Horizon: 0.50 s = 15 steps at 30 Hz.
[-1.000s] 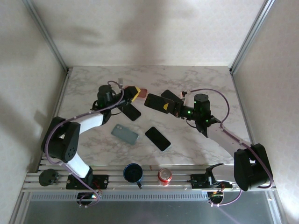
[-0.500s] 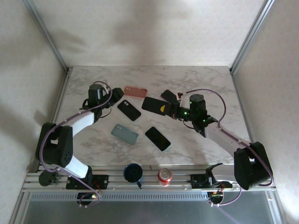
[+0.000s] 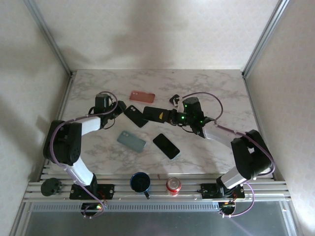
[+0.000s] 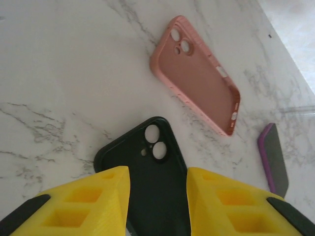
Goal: Put the phone into the phone case
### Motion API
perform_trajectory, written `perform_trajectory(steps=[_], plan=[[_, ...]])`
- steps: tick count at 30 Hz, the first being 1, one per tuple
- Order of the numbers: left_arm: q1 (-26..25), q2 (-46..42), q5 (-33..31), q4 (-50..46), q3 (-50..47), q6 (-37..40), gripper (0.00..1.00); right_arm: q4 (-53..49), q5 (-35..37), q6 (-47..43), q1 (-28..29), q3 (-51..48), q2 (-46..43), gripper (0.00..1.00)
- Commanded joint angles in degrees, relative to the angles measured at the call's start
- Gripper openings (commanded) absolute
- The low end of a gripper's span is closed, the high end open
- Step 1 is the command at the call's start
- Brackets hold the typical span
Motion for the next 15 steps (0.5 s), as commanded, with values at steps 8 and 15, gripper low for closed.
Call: perform_trajectory(steps=[8,15], plan=[[1.2,4.3,-1.8,4.5,0.6,2.2,0.34,7.6,1.7,1.6,2.4,8.4,11.1,0.0],[1.2,8.9,-1.4,6.0,4.6,2.0,0.34,6.6,3.0,1.7,3.5,11.0,15.8,0.0]])
